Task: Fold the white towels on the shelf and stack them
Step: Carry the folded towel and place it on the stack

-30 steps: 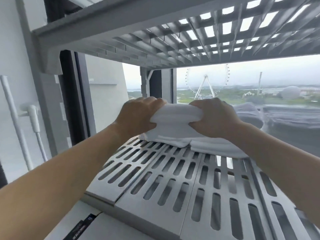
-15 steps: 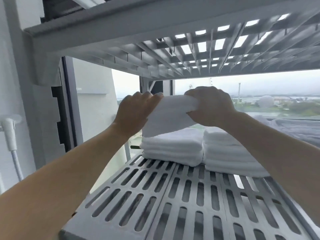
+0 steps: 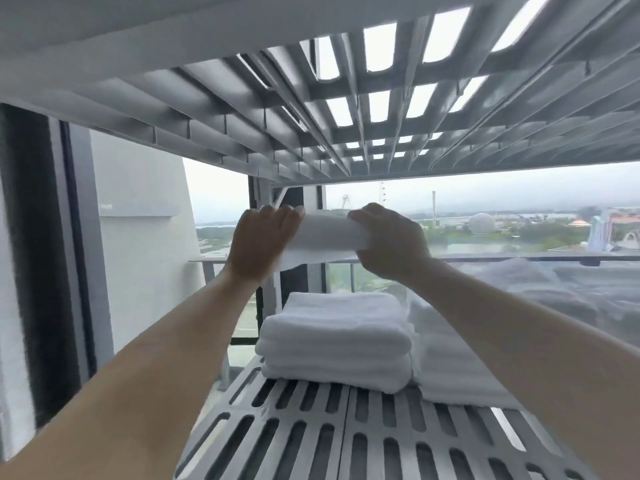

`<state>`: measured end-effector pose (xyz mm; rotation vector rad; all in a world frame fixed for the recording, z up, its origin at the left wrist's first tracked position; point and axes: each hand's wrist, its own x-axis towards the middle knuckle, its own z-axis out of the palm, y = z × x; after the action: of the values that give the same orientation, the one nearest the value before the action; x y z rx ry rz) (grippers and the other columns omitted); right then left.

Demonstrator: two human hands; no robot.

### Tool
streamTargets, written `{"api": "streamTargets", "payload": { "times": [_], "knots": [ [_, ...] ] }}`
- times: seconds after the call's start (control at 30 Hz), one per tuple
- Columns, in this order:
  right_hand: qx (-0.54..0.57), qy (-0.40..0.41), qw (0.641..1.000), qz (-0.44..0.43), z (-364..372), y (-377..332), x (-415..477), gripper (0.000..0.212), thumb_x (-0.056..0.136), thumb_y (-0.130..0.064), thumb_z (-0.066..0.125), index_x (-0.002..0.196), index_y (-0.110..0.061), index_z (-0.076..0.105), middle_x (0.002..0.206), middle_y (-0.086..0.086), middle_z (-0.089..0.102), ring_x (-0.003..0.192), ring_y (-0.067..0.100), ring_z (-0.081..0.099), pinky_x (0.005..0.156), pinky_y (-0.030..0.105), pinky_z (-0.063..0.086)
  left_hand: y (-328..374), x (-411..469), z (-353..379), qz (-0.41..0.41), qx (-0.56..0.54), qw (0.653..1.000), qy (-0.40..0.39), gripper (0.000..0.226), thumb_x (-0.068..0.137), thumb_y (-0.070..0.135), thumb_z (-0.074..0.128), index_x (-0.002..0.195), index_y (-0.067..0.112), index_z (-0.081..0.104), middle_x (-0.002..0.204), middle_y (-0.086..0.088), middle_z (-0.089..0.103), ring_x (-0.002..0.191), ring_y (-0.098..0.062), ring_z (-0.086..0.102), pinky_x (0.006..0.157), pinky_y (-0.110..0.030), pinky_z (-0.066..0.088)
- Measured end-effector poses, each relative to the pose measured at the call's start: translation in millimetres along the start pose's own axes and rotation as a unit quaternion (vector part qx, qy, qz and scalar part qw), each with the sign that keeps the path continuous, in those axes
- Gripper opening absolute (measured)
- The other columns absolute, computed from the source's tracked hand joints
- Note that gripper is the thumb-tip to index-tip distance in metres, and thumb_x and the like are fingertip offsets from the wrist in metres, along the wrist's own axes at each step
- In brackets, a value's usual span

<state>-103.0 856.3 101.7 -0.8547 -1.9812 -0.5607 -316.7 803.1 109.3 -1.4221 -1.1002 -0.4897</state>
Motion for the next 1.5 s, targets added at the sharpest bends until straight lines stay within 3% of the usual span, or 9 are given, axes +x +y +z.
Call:
{"api": "streamTargets", "payload": {
  "times": [0.07, 0.2, 0.43, 0.67, 0.83, 1.07, 1.27, 1.4, 1.5],
  "knots": [
    [0.004, -0.007, 0.999, -0.037, 17.5, 1.6, -21.1, 0.044, 0.071, -0.019, 0.065, 0.114, -0.023, 0.058, 0.11, 0.001, 0.06, 0.099, 0.028, 0.058, 0.078, 0.039, 0.05, 14.0, -27.8, 15.6, 0.012, -0.023, 1.0, -0.001, 0.045, 0.054, -0.004, 0.069, 0.098, 0.005, 0.063, 0.082, -0.009, 0.063, 0.068, -0.028, 0.06, 0.054, -0.035, 0.048],
    [-0.04, -0.257, 0.965, -0.038, 45.7, 2.9, -66.5, 0.05, 0.076, -0.048, 0.062, 0.119, -0.028, 0.046, 0.121, -0.002, 0.051, 0.113, 0.023, 0.047, 0.094, 0.037, 0.036, 51.1, -97.0, 29.1, 0.017, -0.131, 0.978, -0.162, 0.057, 0.04, -0.003, 0.08, 0.093, 0.008, 0.061, 0.084, -0.008, 0.061, 0.067, -0.025, 0.063, 0.052, -0.034, 0.053],
    [0.007, -0.314, 0.949, -0.001, 41.6, 1.1, -64.6, 0.064, 0.081, -0.03, 0.059, 0.139, -0.035, 0.031, 0.142, -0.008, 0.039, 0.129, 0.019, 0.035, 0.096, 0.035, 0.037, 41.9, -87.4, 31.1, -0.095, -0.208, 0.922, -0.314, 0.067, 0.078, 0.009, 0.057, 0.135, 0.033, 0.032, 0.13, 0.003, 0.051, 0.11, -0.023, 0.055, 0.084, -0.037, 0.048],
    [0.016, -0.154, 0.988, 0.007, 36.4, 2.9, -40.0, 0.059, 0.08, -0.01, 0.048, 0.133, -0.035, 0.039, 0.133, -0.005, 0.047, 0.122, 0.026, 0.041, 0.091, 0.039, 0.044, 28.3, -58.0, 47.2, -0.098, -0.17, 0.966, -0.171, 0.074, 0.073, -0.009, 0.051, 0.135, 0.029, 0.04, 0.128, 0.002, 0.049, 0.114, -0.025, 0.049, 0.08, -0.04, 0.052],
    [-0.035, -0.325, 0.945, -0.016, 50.1, 8.8, -65.0, 0.063, 0.084, -0.039, 0.051, 0.141, -0.038, 0.024, 0.143, -0.009, 0.036, 0.131, 0.02, 0.032, 0.097, 0.04, 0.041, 50.7, -91.1, 51.8, -0.112, -0.247, 0.906, -0.325, 0.067, 0.081, 0.003, 0.042, 0.137, 0.039, 0.029, 0.138, 0.008, 0.041, 0.124, -0.02, 0.042, 0.097, -0.041, 0.039],
    [-0.023, -0.297, 0.955, -0.005, 43.5, 12.6, -57.7, 0.069, 0.074, -0.037, 0.058, 0.136, -0.043, 0.029, 0.139, -0.01, 0.041, 0.128, 0.019, 0.036, 0.098, 0.04, 0.034, 35.1, -75.3, 45.2, -0.093, -0.176, 0.935, -0.293, 0.066, 0.078, -0.001, 0.044, 0.131, 0.038, 0.035, 0.132, 0.009, 0.049, 0.113, -0.02, 0.052, 0.093, -0.038, 0.04],
    [-0.006, -0.33, 0.944, -0.001, 46.6, 13.7, -57.3, 0.073, 0.073, -0.042, 0.061, 0.139, -0.042, 0.028, 0.147, -0.013, 0.031, 0.135, 0.014, 0.026, 0.103, 0.042, 0.024, 25.6, -91.5, 45.4, -0.104, -0.173, 0.924, -0.325, 0.072, 0.077, -0.004, 0.044, 0.135, 0.039, 0.033, 0.133, 0.012, 0.048, 0.108, -0.022, 0.056, 0.081, -0.035, 0.047],
    [0.203, -0.27, 0.934, 0.12, 39.2, 14.9, -39.1, 0.04, 0.087, -0.04, 0.054, 0.124, -0.029, 0.055, 0.133, -0.006, 0.054, 0.124, 0.017, 0.046, 0.101, 0.032, 0.034, 11.6, -84.2, 49.2, -0.14, -0.22, 0.899, -0.352, 0.061, 0.081, 0.001, 0.038, 0.13, 0.037, 0.039, 0.13, 0.006, 0.051, 0.104, -0.025, 0.057, 0.078, -0.035, 0.045],
    [0.193, -0.271, 0.929, 0.161, 40.7, 17.0, -25.6, 0.034, 0.094, -0.025, 0.041, 0.112, -0.002, 0.059, 0.121, 0.013, 0.06, 0.11, 0.029, 0.052, 0.087, 0.03, 0.039, 1.7, -80.3, 58.9, -0.214, -0.217, 0.898, -0.317, 0.058, 0.083, -0.003, 0.035, 0.133, 0.027, 0.04, 0.13, -0.004, 0.054, 0.106, -0.029, 0.056, 0.079, -0.035, 0.044]
  ]
}}
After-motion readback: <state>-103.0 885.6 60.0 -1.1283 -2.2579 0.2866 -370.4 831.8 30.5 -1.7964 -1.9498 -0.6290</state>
